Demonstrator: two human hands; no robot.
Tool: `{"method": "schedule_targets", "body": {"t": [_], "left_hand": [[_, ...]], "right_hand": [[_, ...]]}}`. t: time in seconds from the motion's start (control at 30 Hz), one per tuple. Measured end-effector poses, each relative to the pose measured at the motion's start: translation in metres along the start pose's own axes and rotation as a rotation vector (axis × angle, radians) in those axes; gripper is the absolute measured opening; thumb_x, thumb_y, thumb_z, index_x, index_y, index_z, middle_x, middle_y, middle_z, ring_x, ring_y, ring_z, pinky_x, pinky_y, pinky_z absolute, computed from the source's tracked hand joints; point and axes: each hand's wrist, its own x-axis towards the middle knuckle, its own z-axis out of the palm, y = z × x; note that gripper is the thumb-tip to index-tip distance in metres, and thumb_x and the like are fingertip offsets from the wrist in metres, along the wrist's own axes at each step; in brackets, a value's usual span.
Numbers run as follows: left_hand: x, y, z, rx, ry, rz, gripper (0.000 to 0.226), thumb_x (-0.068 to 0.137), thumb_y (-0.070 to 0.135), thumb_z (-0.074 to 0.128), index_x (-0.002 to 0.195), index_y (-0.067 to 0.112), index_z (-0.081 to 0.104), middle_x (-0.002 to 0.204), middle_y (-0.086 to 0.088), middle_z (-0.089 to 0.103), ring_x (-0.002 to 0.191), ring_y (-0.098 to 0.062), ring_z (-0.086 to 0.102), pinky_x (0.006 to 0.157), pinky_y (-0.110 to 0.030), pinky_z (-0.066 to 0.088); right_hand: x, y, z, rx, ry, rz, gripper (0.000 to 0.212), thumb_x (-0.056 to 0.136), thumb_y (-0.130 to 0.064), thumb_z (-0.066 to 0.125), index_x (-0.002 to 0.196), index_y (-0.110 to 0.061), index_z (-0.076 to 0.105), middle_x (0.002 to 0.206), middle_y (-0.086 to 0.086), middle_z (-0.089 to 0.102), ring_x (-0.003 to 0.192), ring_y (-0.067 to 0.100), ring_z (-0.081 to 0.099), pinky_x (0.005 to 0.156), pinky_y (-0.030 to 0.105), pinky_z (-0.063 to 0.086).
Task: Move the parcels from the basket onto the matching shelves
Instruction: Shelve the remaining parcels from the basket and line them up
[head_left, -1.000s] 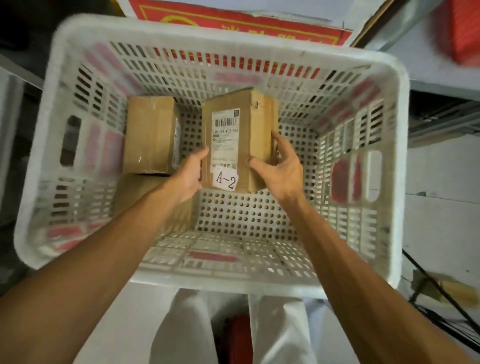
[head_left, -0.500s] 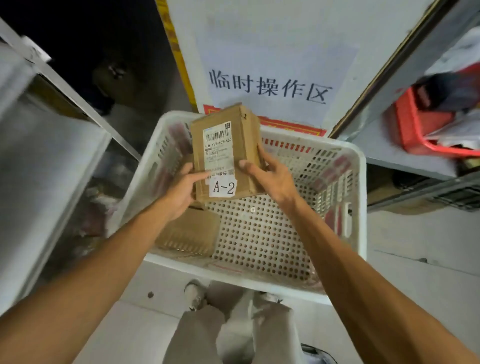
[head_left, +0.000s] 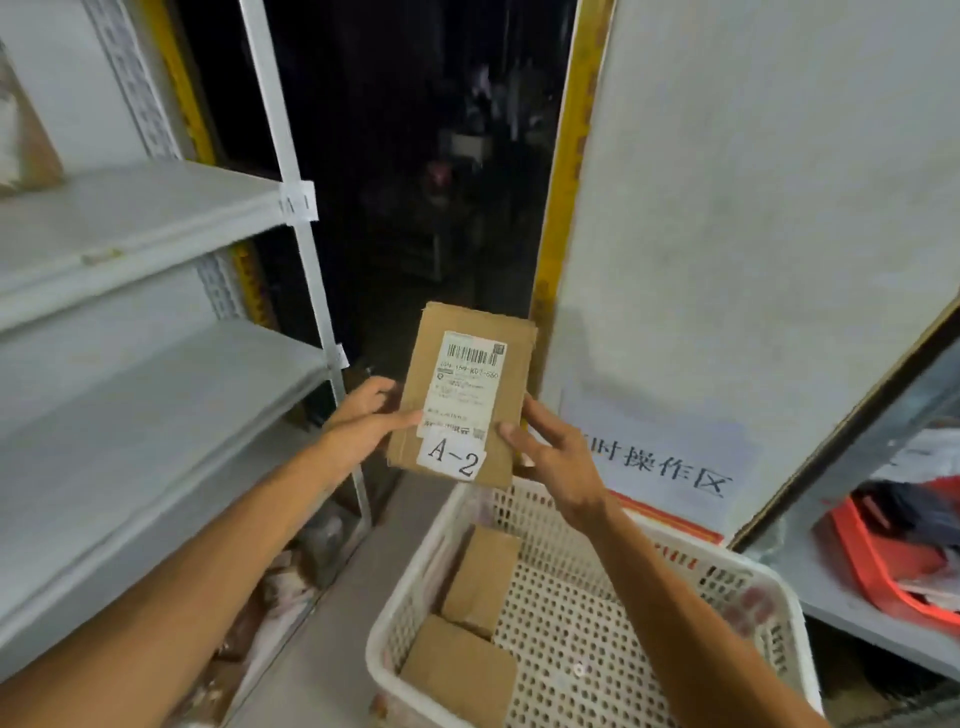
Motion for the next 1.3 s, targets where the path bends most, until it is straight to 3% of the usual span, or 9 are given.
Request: {"method": "schedule_targets", "body": {"t": [0.23, 0.43, 0.53, 0.7, 0.77, 0.93, 1.07, 1.17, 1.3], "left_hand": [[-0.057, 0.032, -0.079, -0.045, 0.289, 0.086, 0.03, 0.085, 0.008, 0.066, 0.11, 0.017, 0.053, 0.113, -0.004, 0.067, 0.105, -0.022, 0.063, 0.084, -0.044, 0.054], [-0.125, 0.075, -0.149, 0.0, 0.512, 0.281, 0.03, 0.082, -0.001, 0.065, 0.088, 0.028, 0.066, 0.09, 0.009, 0.073, 0.081, -0.01, 0.069, 0.059, -0.024, 0.054], [-0.161, 0.09, -0.183, 0.021, 0.679, 0.343, 0.03, 0.071, 0.008, 0.069, 0.096, 0.019, 0.056, 0.1, 0.004, 0.071, 0.082, -0.01, 0.068, 0.065, -0.029, 0.057], [-0.23, 0.093, -0.223, 0.059, 0.867, 0.387, 0.019, 0.084, 0.006, 0.064, 0.096, 0.016, 0.054, 0.098, 0.004, 0.072, 0.081, -0.009, 0.069, 0.062, -0.022, 0.053], [-0.257, 0.092, -0.237, 0.068, 0.945, 0.394, 0.02, 0.083, 0.007, 0.064, 0.098, 0.015, 0.054, 0.104, 0.001, 0.071, 0.085, -0.014, 0.07, 0.064, -0.024, 0.055], [-0.311, 0.082, -0.277, 0.086, 1.101, 0.371, 0.022, 0.085, -0.003, 0.06, 0.097, 0.013, 0.051, 0.107, -0.001, 0.068, 0.082, -0.014, 0.07, 0.064, -0.028, 0.058], [-0.336, 0.076, -0.313, 0.077, 1.203, 0.266, 0.023, 0.088, -0.006, 0.055, 0.09, 0.016, 0.047, 0.108, -0.01, 0.065, 0.081, -0.014, 0.067, 0.059, -0.025, 0.057], [-0.35, 0.069, -0.339, 0.108, 1.203, 0.248, 0.019, 0.088, -0.004, 0.055, 0.096, 0.011, 0.044, 0.113, -0.013, 0.062, 0.086, -0.018, 0.066, 0.061, -0.025, 0.057], [-0.355, 0.067, -0.369, 0.132, 1.2, 0.256, 0.022, 0.088, -0.004, 0.056, 0.098, 0.012, 0.044, 0.117, -0.011, 0.062, 0.083, -0.016, 0.068, 0.076, -0.041, 0.059]], "right_hand": [[0.047, -0.047, 0.08, 0.008, -0.243, -0.158, 0.053, 0.093, -0.004, 0.057, 0.144, -0.011, 0.043, 0.135, 0.001, 0.06, 0.123, 0.014, 0.057, 0.102, 0.034, 0.048], [0.067, -0.093, 0.17, 0.054, -0.491, -0.27, 0.052, 0.094, -0.01, 0.058, 0.143, -0.021, 0.045, 0.132, -0.004, 0.061, 0.116, 0.008, 0.061, 0.09, 0.029, 0.055], [0.068, -0.115, 0.218, 0.124, -0.597, -0.319, 0.051, 0.093, -0.007, 0.059, 0.141, -0.022, 0.047, 0.129, -0.005, 0.062, 0.105, 0.002, 0.065, 0.076, 0.019, 0.055], [0.054, -0.139, 0.299, 0.189, -0.774, -0.344, 0.051, 0.092, -0.007, 0.061, 0.138, -0.024, 0.05, 0.115, -0.027, 0.062, 0.095, -0.004, 0.067, 0.067, 0.016, 0.054], [0.044, -0.143, 0.332, 0.203, -0.826, -0.356, 0.048, 0.091, -0.007, 0.062, 0.134, -0.027, 0.053, 0.112, -0.027, 0.065, 0.097, -0.001, 0.067, 0.068, 0.02, 0.056], [0.011, -0.147, 0.41, 0.201, -0.912, -0.382, 0.042, 0.091, -0.008, 0.06, 0.126, -0.031, 0.056, 0.122, -0.016, 0.063, 0.115, 0.011, 0.062, 0.096, 0.044, 0.053], [-0.011, -0.148, 0.465, 0.186, -0.921, -0.348, 0.04, 0.092, -0.007, 0.057, 0.129, -0.021, 0.056, 0.128, -0.003, 0.062, 0.119, 0.018, 0.059, 0.098, 0.051, 0.05], [-0.019, -0.144, 0.497, 0.186, -0.91, -0.35, 0.036, 0.091, -0.007, 0.057, 0.122, -0.027, 0.058, 0.126, -0.003, 0.063, 0.119, 0.016, 0.058, 0.099, 0.049, 0.05], [-0.019, -0.141, 0.53, 0.205, -0.871, -0.343, 0.036, 0.089, -0.008, 0.061, 0.115, -0.033, 0.058, 0.124, -0.005, 0.064, 0.113, 0.012, 0.062, 0.096, 0.049, 0.052]]}}
